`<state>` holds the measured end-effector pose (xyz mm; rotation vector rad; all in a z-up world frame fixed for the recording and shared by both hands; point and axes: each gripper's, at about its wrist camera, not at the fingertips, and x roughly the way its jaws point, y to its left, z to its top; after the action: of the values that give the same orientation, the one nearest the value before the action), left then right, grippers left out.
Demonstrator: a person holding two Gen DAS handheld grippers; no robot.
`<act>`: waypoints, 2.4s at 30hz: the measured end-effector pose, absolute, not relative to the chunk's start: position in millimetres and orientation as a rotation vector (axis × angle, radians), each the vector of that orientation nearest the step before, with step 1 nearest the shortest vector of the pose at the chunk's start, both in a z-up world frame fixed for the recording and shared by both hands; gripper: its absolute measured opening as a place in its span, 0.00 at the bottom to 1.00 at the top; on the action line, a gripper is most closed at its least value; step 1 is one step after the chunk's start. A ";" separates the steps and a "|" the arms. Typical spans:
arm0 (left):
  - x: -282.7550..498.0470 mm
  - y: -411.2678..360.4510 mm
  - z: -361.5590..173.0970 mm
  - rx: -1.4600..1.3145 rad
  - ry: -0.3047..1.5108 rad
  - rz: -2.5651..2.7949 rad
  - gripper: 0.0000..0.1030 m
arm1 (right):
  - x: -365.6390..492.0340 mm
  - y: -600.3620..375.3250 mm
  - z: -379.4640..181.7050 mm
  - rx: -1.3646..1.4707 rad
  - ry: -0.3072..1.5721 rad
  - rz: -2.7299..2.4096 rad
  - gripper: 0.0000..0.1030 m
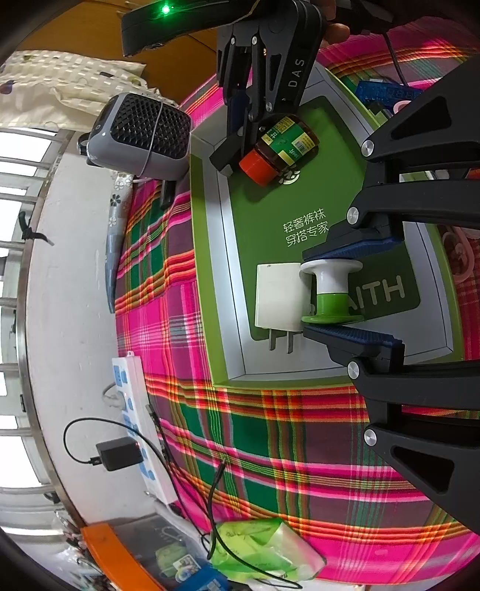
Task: Organize rigid objects
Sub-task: 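Carry the spool with the left gripper into the box while the right gripper carries the black case, then lower the spool beside the white plug and open the left gripper while the right gripper lowers the case, then withdraw both grippers and grasp the blue USB stick with the right gripper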
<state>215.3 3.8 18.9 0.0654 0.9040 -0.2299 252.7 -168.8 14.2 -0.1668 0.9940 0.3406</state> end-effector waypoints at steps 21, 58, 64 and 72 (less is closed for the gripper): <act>202.2 3.9 28.8 0.052 0.889 -0.235 0.38 | 242.5 -172.3 20.9 -0.134 0.955 0.341 0.35; 113.5 36.1 50.6 -0.044 0.820 -0.197 0.38 | 137.0 -183.5 46.0 -0.012 0.868 0.303 0.35; 99.2 45.3 44.8 -0.067 0.824 -0.196 0.38 | 111.4 -182.0 40.9 0.034 0.865 0.263 0.35; 85.4 50.3 35.8 -0.100 0.829 -0.220 0.38 | 99.8 -176.0 24.0 0.119 0.917 0.194 0.35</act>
<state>85.4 50.3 35.8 -0.0996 0.8290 -0.2204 99.8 -176.0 24.0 0.1188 0.9167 0.1939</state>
